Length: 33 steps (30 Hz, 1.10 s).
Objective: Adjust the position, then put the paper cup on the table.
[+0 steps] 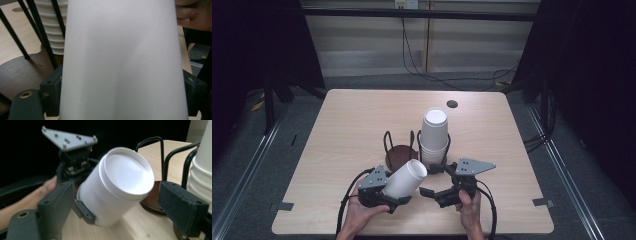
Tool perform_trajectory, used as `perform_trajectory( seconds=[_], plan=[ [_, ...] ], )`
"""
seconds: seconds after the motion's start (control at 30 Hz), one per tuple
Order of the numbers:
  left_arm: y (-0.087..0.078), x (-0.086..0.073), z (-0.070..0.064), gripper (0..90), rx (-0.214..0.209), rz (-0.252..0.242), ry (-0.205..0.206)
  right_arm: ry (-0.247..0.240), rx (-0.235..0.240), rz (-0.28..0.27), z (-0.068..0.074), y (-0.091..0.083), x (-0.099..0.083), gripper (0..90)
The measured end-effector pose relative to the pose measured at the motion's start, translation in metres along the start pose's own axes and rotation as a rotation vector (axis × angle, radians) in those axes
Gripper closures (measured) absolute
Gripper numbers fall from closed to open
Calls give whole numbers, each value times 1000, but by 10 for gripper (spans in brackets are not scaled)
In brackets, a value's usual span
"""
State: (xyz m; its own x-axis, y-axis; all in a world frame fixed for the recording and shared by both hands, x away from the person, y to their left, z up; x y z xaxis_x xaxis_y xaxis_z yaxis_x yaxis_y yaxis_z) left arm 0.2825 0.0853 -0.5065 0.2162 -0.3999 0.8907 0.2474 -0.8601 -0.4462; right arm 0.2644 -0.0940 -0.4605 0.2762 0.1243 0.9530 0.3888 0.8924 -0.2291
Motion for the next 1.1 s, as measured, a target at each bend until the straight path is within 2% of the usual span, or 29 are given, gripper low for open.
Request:
perform_trajectory(
  seconds=[0.1, 0.23, 0.33, 0.4, 0.47, 0.53, 0.6, 0.63, 0.67, 0.73, 0.77, 0.83, 0.9, 0.93, 1.0, 1.1],
  plan=[
    [-4, 1, 2, 164, -11, 9, -17, -29, 16, 16, 0, -1, -3, 139],
    [-6, 3, 2, 166, -11, 80, 20, -67, 26, 60, -2, 0, -7, 139],
    [-5, 6, 1, 166, -19, 98, 22, -79, 17, 85, -3, 1, -8, 138],
    [-6, 7, 3, 167, -9, 122, 26, -72, 10, 105, -4, 1, -10, 158],
    [-6, 8, 3, 168, 0, 165, 57, -66, 35, 131, -4, 1, -12, 198],
    [-5, 9, 2, 168, -20, 178, 62, -43, 45, 166, -5, 0, -13, 232],
    [-5, 10, 2, 169, -18, 207, 76, -38, 62, 195, -5, -1, -13, 203],
    [-5, 11, 1, 169, -26, 220, 81, -28, 54, 203, -6, -1, -13, 172],
    [-5, 12, 1, 169, -43, 232, 88, -21, 48, 221, -7, -2, -14, 177],
    [-5, 13, 3, 169, -41, 247, 100, -5, 74, 227, -8, -3, -15, 153],
    [-6, 13, 3, 169, -39, 249, 97, -4, 67, 227, -9, -3, -15, 136],
    [-6, 15, 6, 167, -33, 234, 88, -6, 39, 247, -11, -2, -15, 160],
    [-7, 15, 7, 167, -21, 251, 99, -24, 65, 258, -8, -1, -16, 161],
    [-8, 15, 6, 168, -29, 249, 96, -32, 71, 263, -8, -1, -17, 160],
    [-9, 15, 5, 168, -42, 261, 103, -57, 80, 267, -6, -1, -16, 160],
    [-9, 14, 6, 167, -36, 289, 112, -94, 83, 287, -6, 0, -15, 160]
  ],
)
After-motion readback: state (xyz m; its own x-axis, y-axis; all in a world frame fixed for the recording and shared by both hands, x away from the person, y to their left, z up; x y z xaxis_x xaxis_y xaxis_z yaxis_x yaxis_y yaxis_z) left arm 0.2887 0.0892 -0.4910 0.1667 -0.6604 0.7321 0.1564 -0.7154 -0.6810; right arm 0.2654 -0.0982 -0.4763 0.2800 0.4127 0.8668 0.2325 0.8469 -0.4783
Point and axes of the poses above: each handheld gripper's, and its own axes: y roughly forward along the jaws, x roughly out of its top, z roughly to its left, the point moved 6 cm from there along y, roughly forward along the jaws, and after that the axes turned 2 degrees about -y, right-handed, at the moved point
